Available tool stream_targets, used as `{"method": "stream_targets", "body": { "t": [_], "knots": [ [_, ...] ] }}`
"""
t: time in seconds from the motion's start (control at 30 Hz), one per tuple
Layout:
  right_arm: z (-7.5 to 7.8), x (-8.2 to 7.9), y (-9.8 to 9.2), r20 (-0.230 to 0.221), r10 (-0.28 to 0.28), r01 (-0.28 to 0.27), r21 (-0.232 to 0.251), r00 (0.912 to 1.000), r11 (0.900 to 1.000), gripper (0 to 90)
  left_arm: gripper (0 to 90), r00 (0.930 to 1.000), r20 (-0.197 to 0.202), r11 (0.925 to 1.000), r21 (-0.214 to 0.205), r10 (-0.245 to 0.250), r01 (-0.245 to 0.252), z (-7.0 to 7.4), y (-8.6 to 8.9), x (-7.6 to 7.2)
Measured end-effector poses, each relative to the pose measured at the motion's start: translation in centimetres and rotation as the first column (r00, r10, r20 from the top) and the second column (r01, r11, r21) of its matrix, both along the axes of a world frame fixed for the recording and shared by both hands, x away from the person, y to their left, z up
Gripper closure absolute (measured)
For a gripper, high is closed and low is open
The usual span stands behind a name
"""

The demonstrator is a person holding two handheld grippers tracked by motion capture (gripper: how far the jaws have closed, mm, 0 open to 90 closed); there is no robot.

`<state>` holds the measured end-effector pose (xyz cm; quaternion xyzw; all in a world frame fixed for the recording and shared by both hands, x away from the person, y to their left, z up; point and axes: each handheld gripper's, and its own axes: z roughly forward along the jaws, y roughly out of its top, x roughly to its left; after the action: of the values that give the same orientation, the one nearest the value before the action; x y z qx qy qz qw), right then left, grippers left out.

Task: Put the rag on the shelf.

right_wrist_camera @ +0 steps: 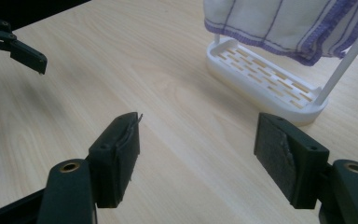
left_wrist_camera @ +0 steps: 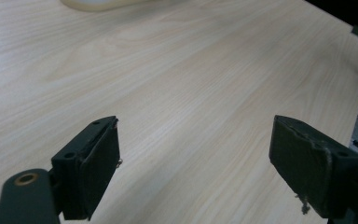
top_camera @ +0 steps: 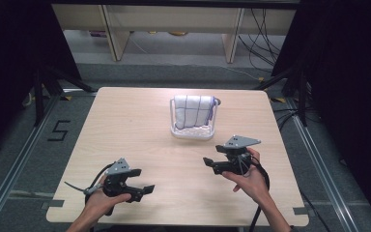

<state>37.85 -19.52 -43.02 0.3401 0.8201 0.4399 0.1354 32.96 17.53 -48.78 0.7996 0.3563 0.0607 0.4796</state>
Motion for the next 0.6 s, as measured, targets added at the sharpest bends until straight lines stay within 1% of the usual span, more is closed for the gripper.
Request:
{"method": "stream_targets", "body": {
  "t": [0.03,0.07,0.1,0.13,0.17,0.2,0.23,0.27,0.33,0.37,0.47,0.5,0.53,0.57,0.6],
  "knots": [
    [0.0,-0.2,0.1,-0.004,-0.008,0.008,-0.008,1.0,0.9999,32.1,15.4,1.0,0.007,1.0,0.0,0.001,-0.001,-0.1,0.1,-0.2],
    [-0.1,-0.4,0.2,-0.005,-0.011,0.011,-0.008,0.9999,0.9999,32.1,15.4,0.9999,0.009,0.9999,0.012,0.009,-0.009,-0.1,0.1,-0.4],
    [-0.2,-0.5,0.3,-0.003,-0.01,0.01,-0.008,0.9999,0.9999,32.0,15.4,1.0,0.008,0.9999,0.013,-0.004,0.004,-0.2,0.2,-0.5],
    [-0.3,-0.8,0.5,-0.015,-0.013,0.013,-0.005,0.9998,0.9999,31.9,15.4,0.9999,0.01,1.0,0.009,-0.002,0.002,-0.2,0.2,-0.8],
    [-0.4,-1.1,0.5,-0.022,-0.013,0.013,-0.007,0.9997,0.9999,31.8,15.4,0.9999,0.014,0.9999,0.015,-0.005,0.005,-0.3,0.2,-0.9],
    [-0.6,-1.2,0.5,-0.015,-0.005,0.005,-0.013,0.9999,0.9999,31.8,15.4,0.9999,0.008,0.9999,0.012,-0.007,0.007,-0.3,0.2,-1.2],
    [-0.8,-1.4,0.6,-0.012,0.014,-0.014,-0.018,0.9998,0.9997,31.8,15.4,0.9999,0.015,1.0,0.004,-0.005,0.005,-0.5,0.2,-1.3],
    [-0.9,-1.6,0.6,-0.014,0.009,-0.01,-0.021,0.9999,0.9997,31.8,15.5,0.9999,0.011,0.9998,0.019,-0.008,0.008,-0.5,0.3,-1.5],
    [-1.3,-2.1,0.7,-0.015,0.009,-0.009,-0.024,0.9998,0.9997,31.9,15.4,0.9998,0.013,0.9996,0.024,-0.013,0.013,-0.6,0.2,-1.8],
    [-1.4,-2.6,0.8,-0.048,-0.001,0.0,-0.017,0.9988,0.9999,31.9,15.4,0.9997,0.019,0.9993,0.035,-0.016,0.015,-0.6,0.2,-1.9],
    [-2.2,-3.1,0.8,-0.044,0.016,-0.017,-0.031,0.9989,0.9994,31.9,15.5,0.9998,0.014,0.9996,0.024,-0.014,0.014,-0.8,0.1,-2.4],
    [-2.3,-3.3,0.8,-0.054,0.016,-0.017,-0.032,0.9984,0.9993,31.8,15.5,0.9996,0.015,0.999,0.038,-0.023,0.023,-0.7,0.2,-2.5],
    [-2.5,-3.5,0.8,-0.06,0.014,-0.016,-0.036,0.9981,0.9992,31.8,15.5,0.9997,0.017,0.9992,0.035,-0.017,0.017,-0.7,0.2,-2.6],
    [-2.7,-3.6,0.8,-0.055,0.02,-0.022,-0.038,0.9983,0.999,31.8,15.5,0.9996,0.017,0.999,0.04,-0.022,0.021,-0.7,0.2,-2.6],
    [-2.8,-4.1,1.0,-0.086,0.005,-0.008,-0.023,0.9963,0.9997,31.8,15.4,0.9997,0.014,0.9991,0.036,-0.02,0.02,-0.7,0.2,-2.8]
  ]
}}
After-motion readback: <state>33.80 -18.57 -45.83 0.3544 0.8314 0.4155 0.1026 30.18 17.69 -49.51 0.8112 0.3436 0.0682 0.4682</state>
